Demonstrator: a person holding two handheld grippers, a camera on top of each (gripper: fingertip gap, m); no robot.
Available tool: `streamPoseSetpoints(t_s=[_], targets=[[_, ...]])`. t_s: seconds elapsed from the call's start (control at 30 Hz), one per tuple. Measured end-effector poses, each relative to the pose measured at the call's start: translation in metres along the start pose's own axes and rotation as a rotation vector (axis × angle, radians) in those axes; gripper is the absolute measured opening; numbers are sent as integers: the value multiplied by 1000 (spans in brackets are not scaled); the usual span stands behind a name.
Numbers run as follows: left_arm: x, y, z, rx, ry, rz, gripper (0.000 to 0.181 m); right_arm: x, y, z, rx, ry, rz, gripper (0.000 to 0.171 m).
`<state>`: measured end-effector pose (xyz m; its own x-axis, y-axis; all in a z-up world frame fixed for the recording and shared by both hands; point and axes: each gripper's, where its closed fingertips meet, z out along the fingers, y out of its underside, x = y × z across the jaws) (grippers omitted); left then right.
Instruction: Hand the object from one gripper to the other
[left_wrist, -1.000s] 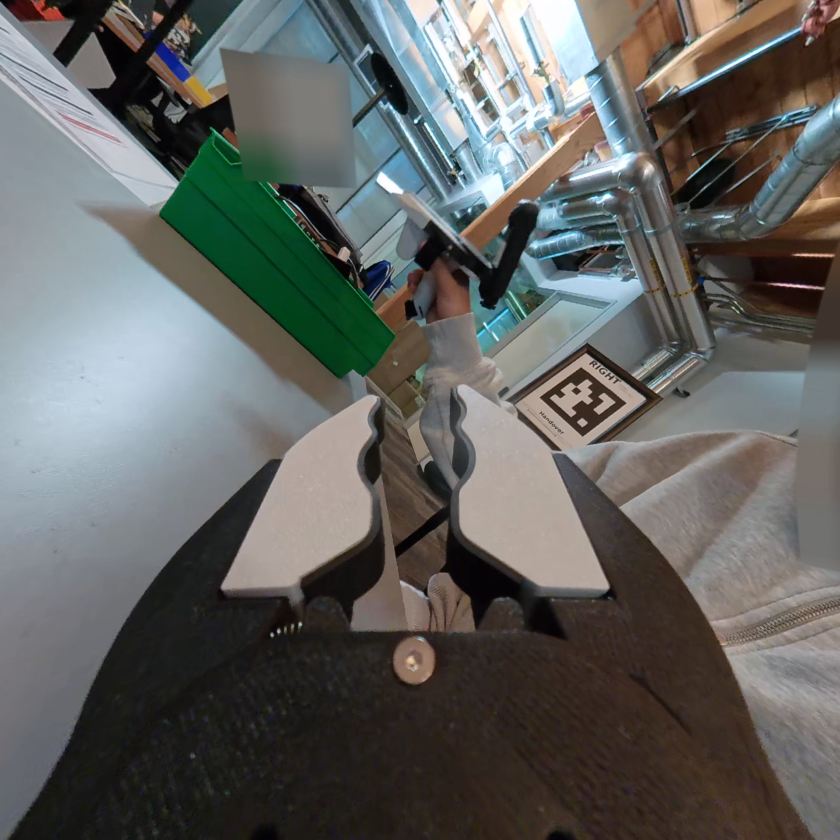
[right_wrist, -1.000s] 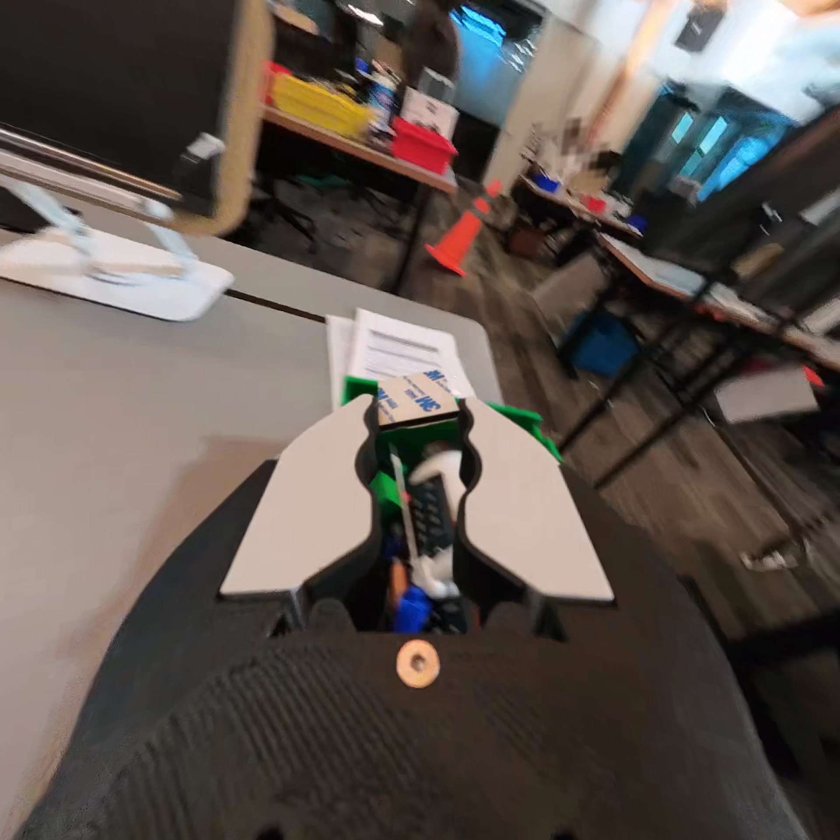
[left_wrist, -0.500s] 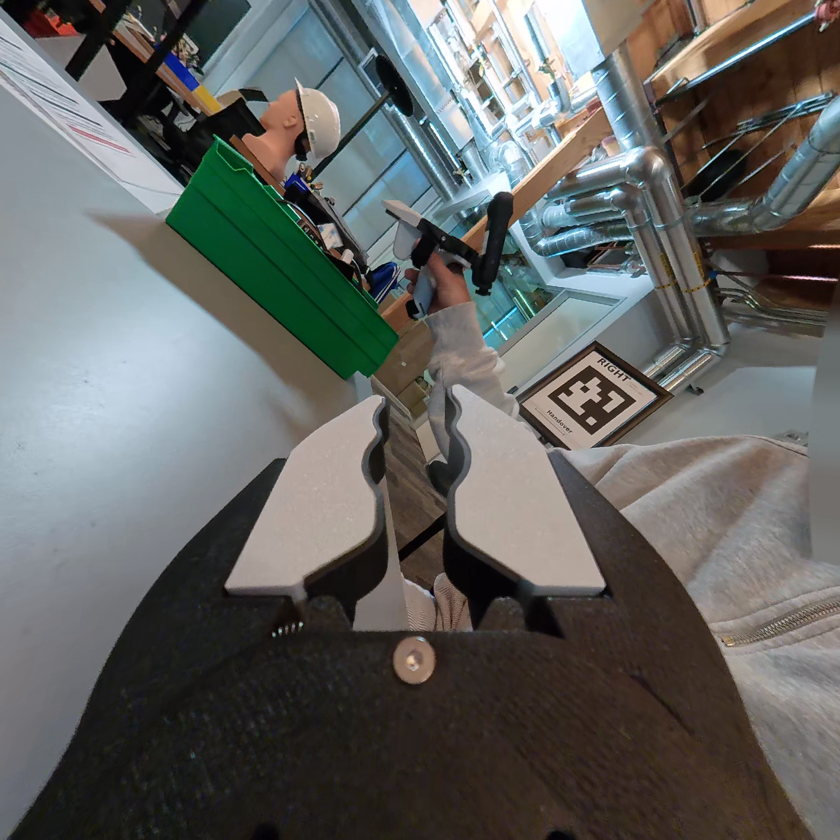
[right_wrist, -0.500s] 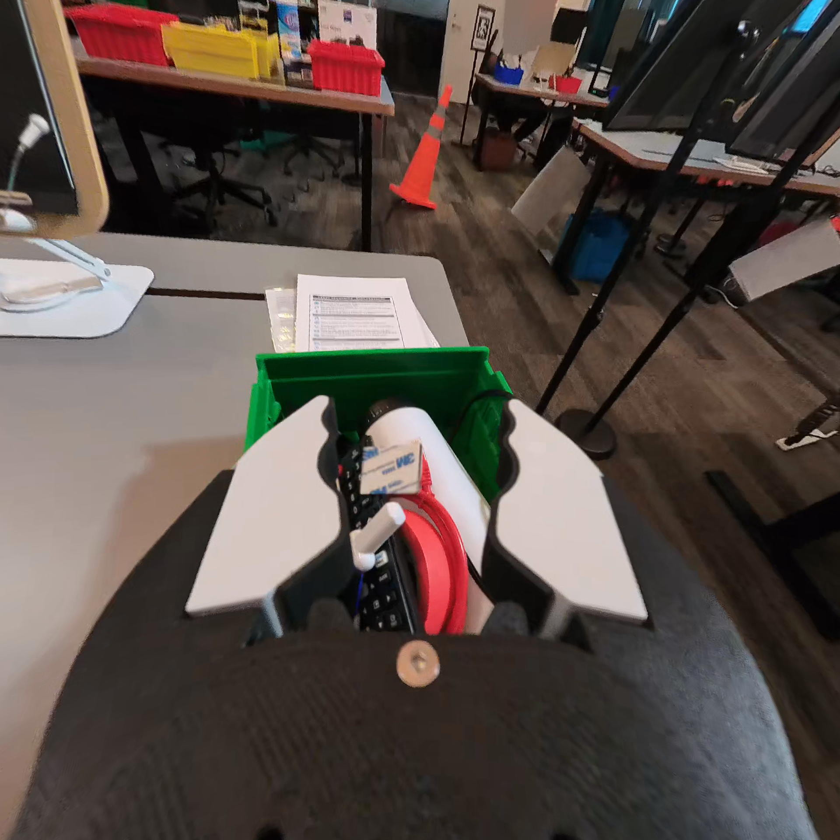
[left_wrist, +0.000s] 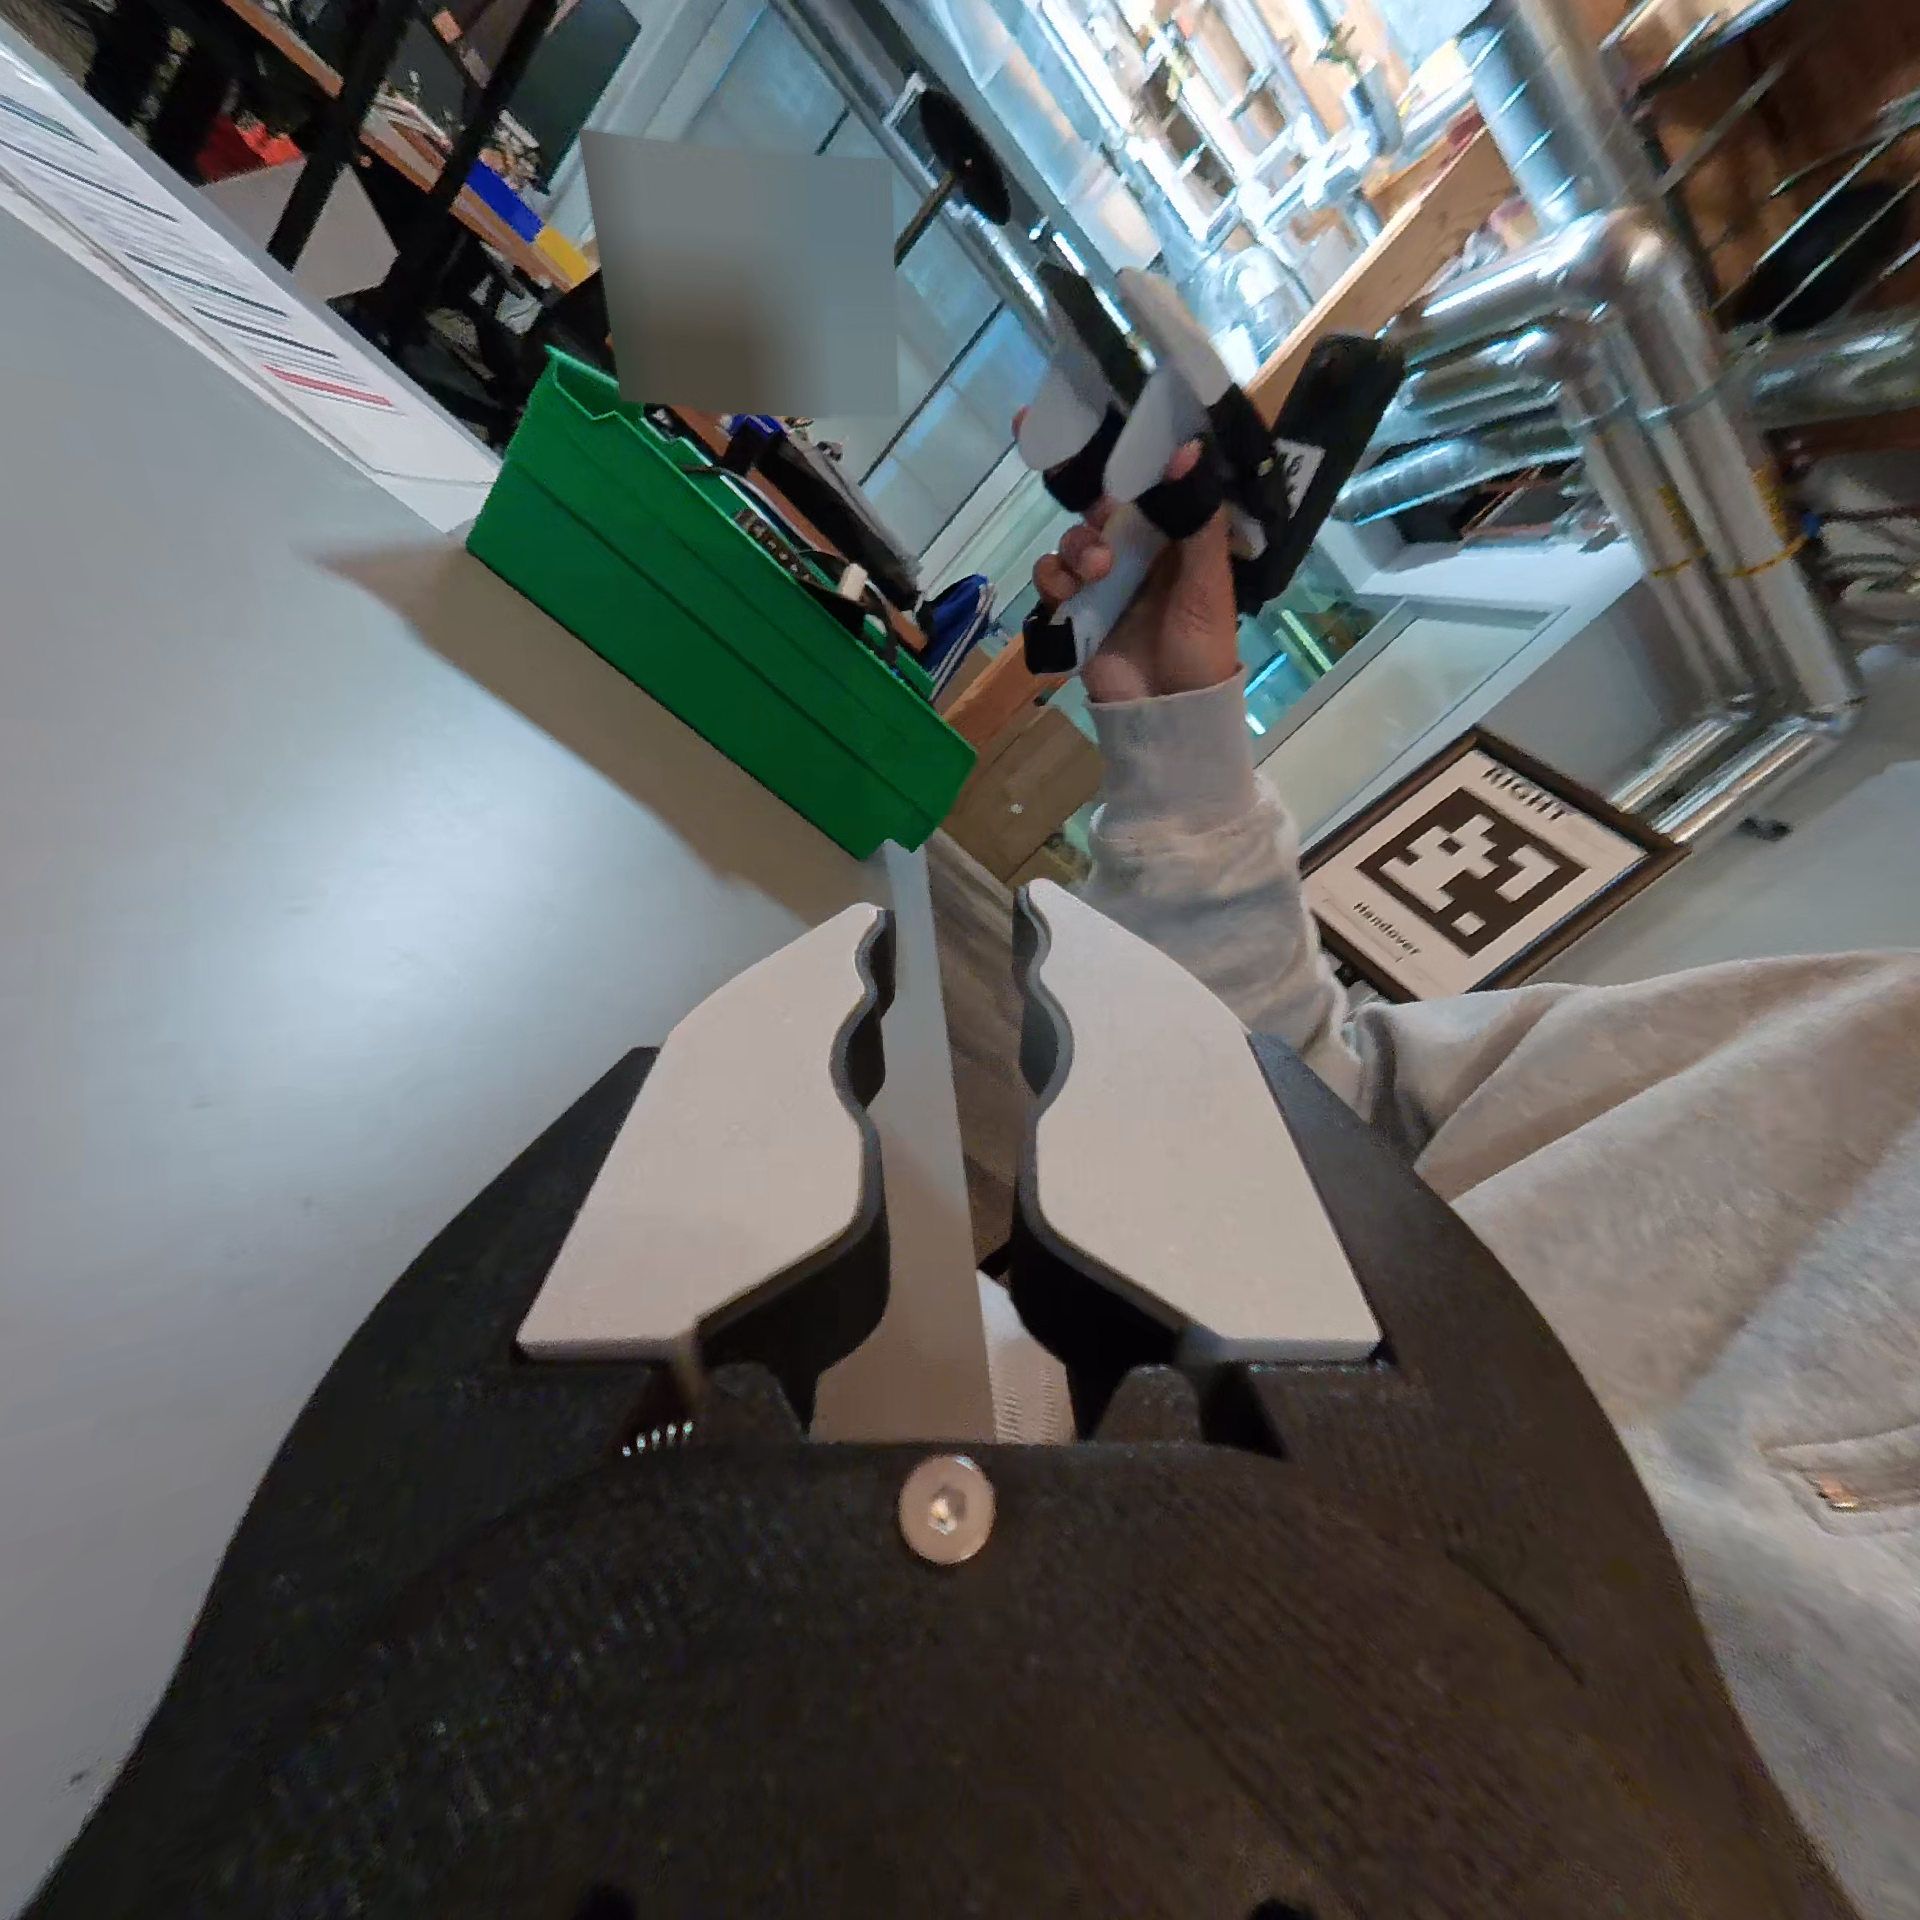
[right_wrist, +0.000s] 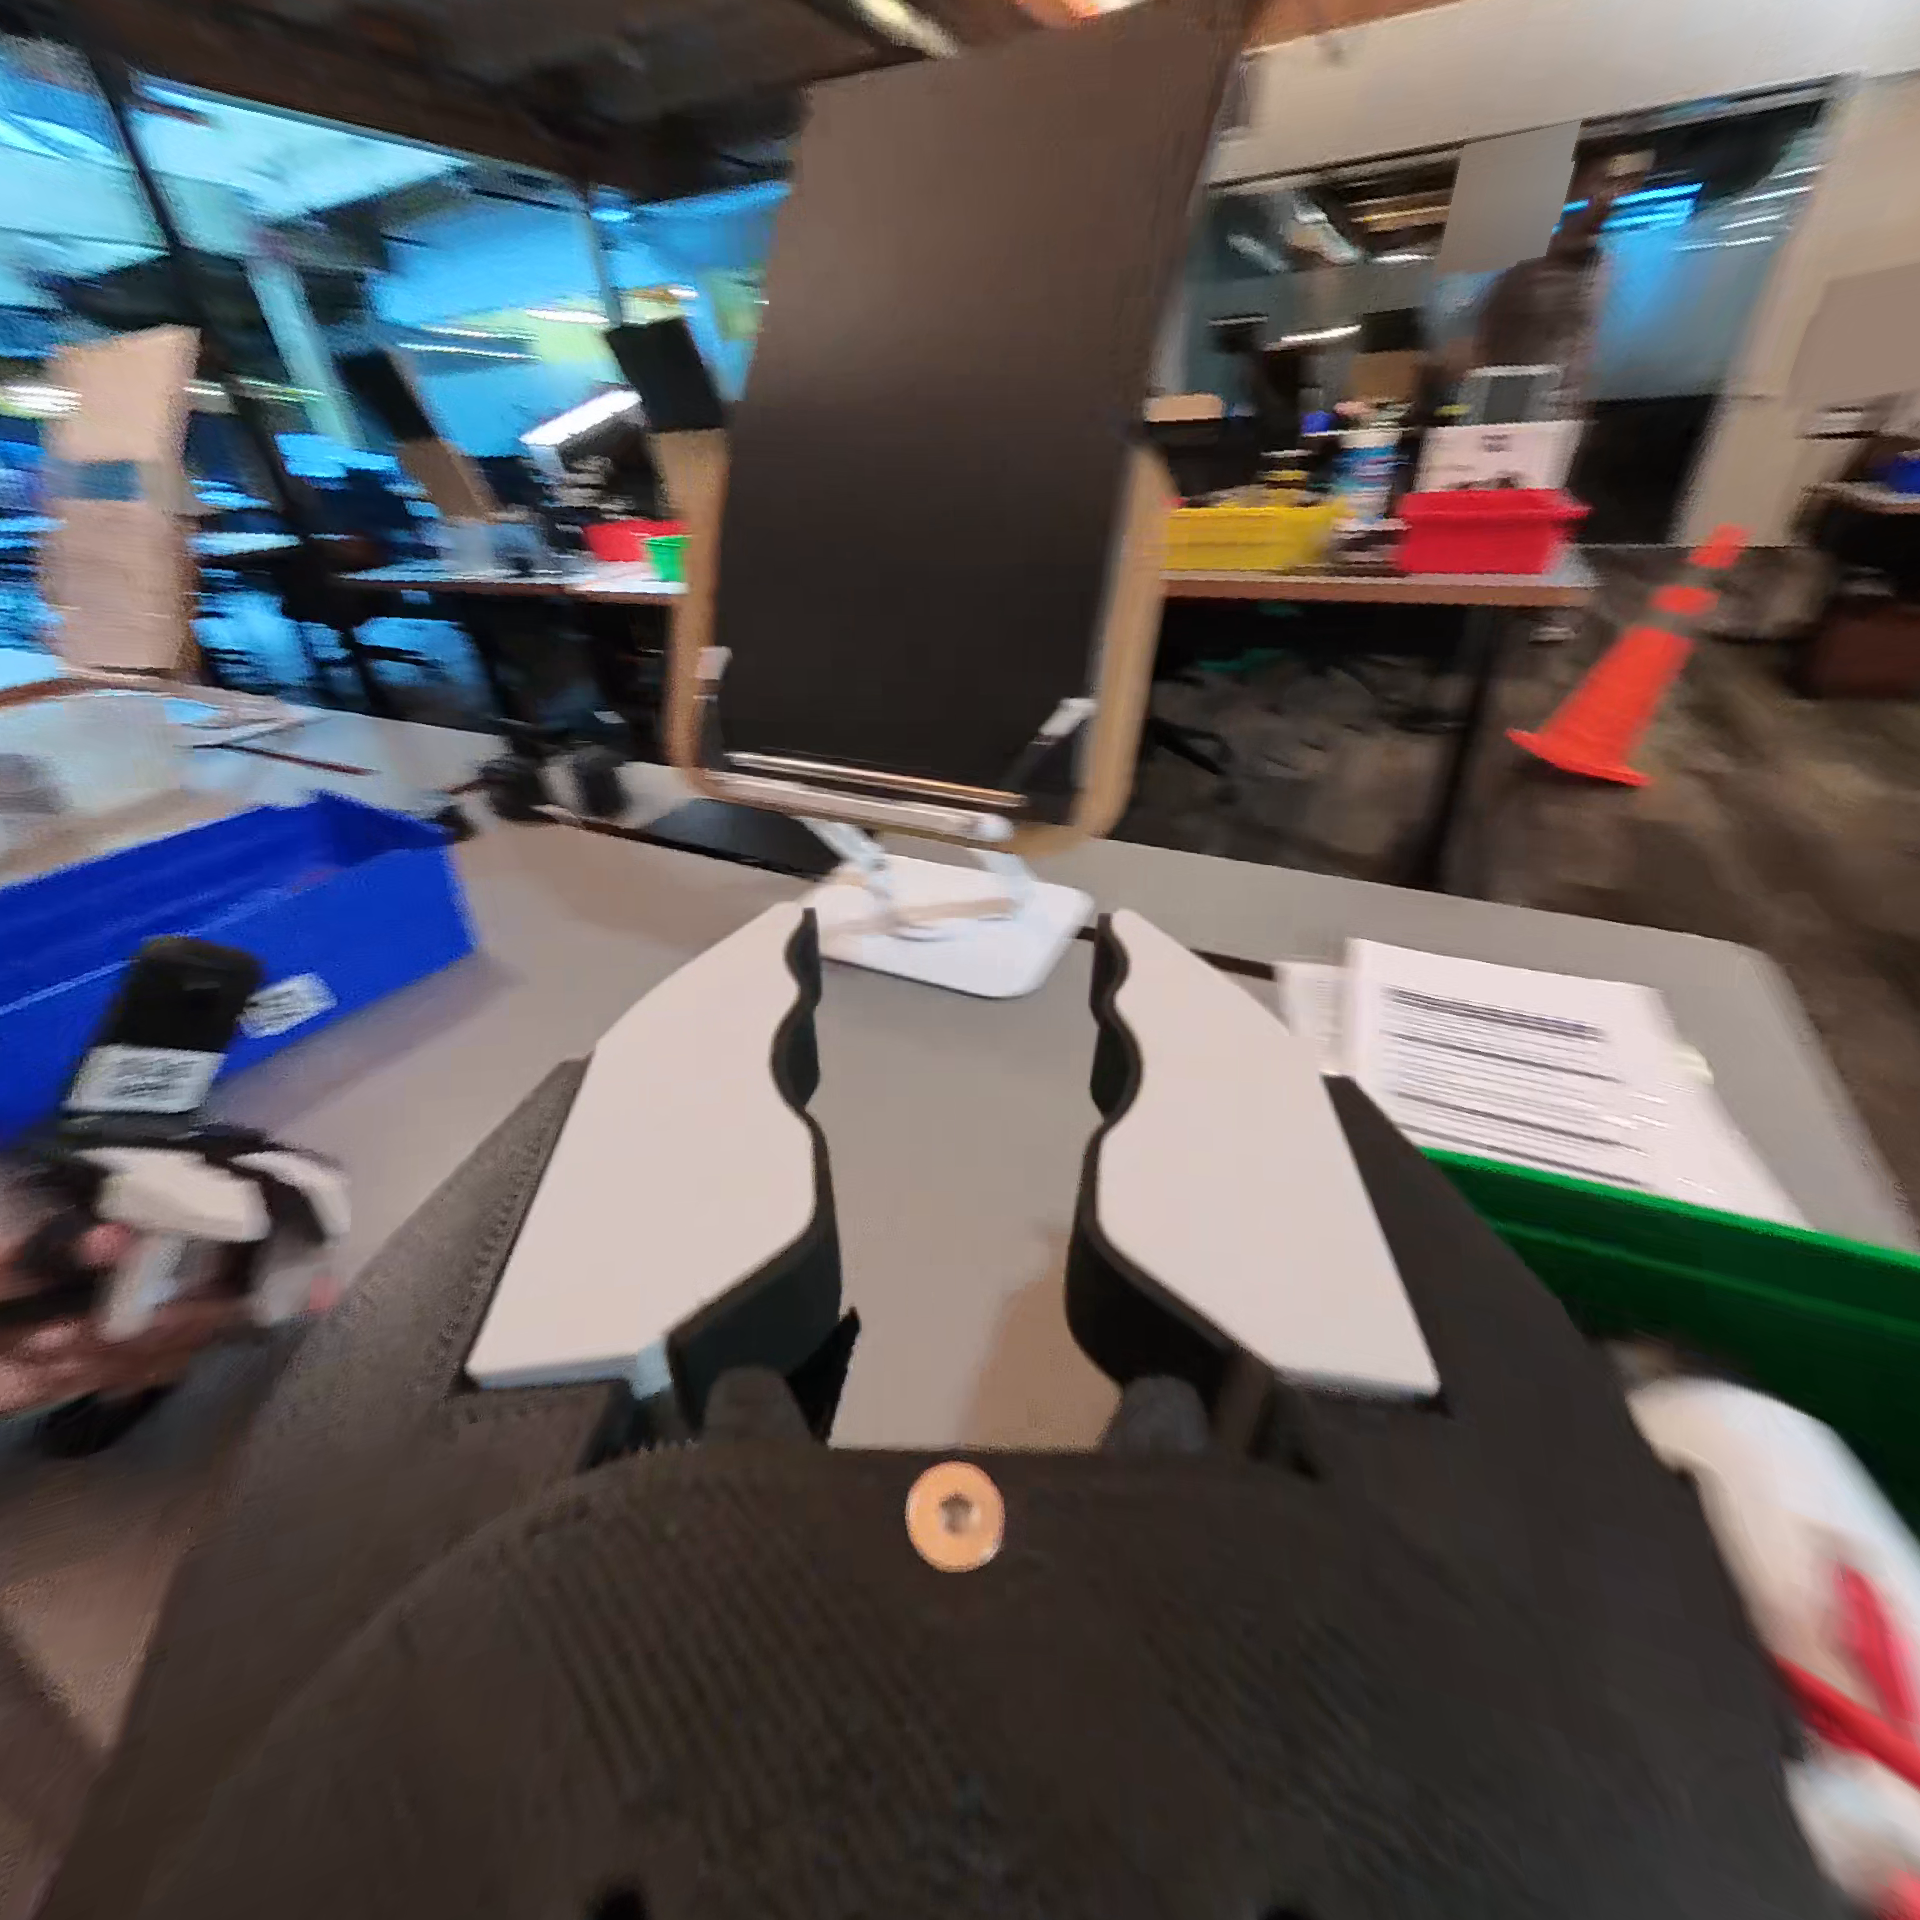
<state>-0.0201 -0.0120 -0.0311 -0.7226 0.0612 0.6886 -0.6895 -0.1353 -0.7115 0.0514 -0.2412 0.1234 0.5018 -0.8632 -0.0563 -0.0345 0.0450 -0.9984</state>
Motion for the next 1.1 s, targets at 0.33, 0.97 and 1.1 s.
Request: streamPoseSetpoints(t_s=[0.33,0.97,1.1], targets=[[24,-68,-44,119,-163,169,21,-171,148,77,-279,-435,-38,39],[27,-153,-380,355,-1184,174,33,-195,203,78,-341,-571,1,45],[-2,-121,-442,200,-1532,126,22,-199,207,77,-358,-588,-25,44]])
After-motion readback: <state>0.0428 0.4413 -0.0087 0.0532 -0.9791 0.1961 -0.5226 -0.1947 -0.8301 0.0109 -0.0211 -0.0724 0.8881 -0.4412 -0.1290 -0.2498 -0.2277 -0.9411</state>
